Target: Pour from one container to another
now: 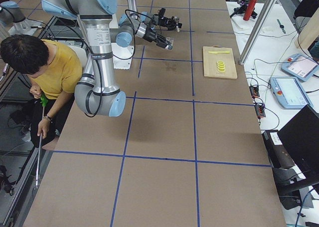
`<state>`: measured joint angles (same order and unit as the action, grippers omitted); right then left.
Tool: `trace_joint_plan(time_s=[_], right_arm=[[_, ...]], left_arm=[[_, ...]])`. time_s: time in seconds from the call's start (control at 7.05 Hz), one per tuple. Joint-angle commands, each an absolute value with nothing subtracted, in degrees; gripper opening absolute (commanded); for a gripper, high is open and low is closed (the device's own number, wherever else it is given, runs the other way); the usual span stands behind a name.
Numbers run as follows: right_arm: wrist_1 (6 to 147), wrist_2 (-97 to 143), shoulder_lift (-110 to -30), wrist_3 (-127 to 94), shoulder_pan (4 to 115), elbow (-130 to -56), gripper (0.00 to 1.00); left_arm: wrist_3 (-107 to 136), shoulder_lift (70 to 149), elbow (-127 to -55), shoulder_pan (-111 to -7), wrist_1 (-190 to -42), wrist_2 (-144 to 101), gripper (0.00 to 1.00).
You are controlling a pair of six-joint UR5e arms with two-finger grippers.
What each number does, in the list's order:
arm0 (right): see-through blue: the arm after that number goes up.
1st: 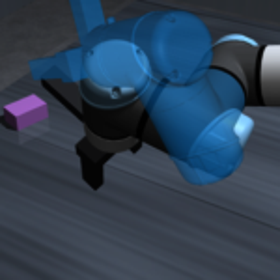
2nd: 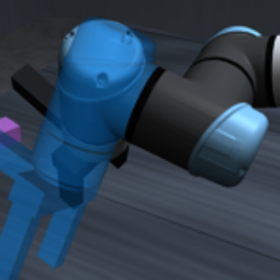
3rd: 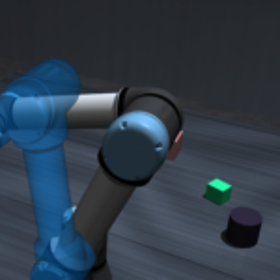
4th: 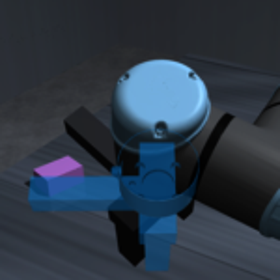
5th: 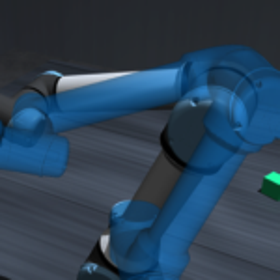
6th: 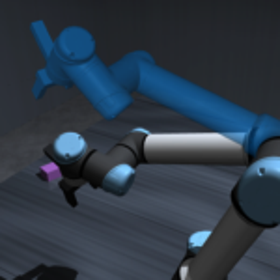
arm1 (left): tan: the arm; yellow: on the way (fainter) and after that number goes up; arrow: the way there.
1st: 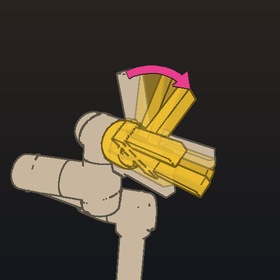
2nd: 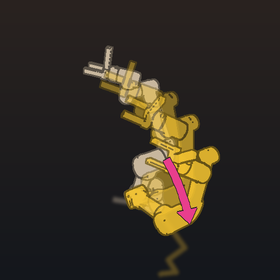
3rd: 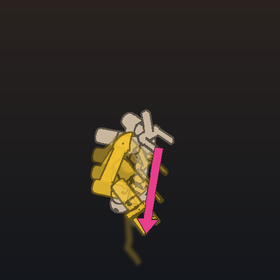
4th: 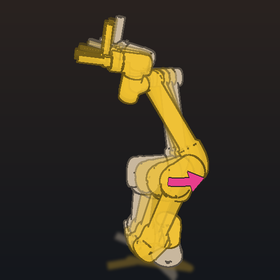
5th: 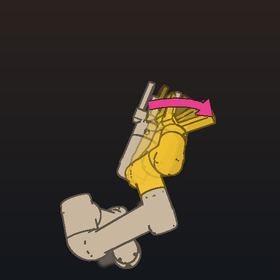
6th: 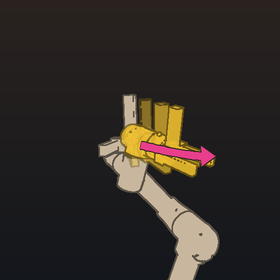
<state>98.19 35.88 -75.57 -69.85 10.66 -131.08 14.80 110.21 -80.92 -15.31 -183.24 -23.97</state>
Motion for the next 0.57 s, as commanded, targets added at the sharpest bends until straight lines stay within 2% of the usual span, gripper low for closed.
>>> trace_joint_plan(time_s=[0.0,0.14,0.28,0.43], right_arm=[[83.3,39.1,-77.2,-69.6,13.1,-123.7,0.0],[76.1,40.8,-80.3,-67.9,13.9,-122.3,0.0],[74.2,41.0,-82.5,-67.2,14.8,-121.8,0.0],[73.8,41.7,-82.4,-67.2,15.3,-121.5,0.0]], left_arm=[[13.3,106.0,-81.0,-20.2,-183.2,-24.4,0.0],[13.4,104.8,-80.9,-21.0,-183.2,-24.5,0.0],[14.0,99.7,-80.9,-21.8,-183.4,-24.6,0.0],[14.7,98.1,-80.6,-22.7,-183.6,-25.0,0.0]])
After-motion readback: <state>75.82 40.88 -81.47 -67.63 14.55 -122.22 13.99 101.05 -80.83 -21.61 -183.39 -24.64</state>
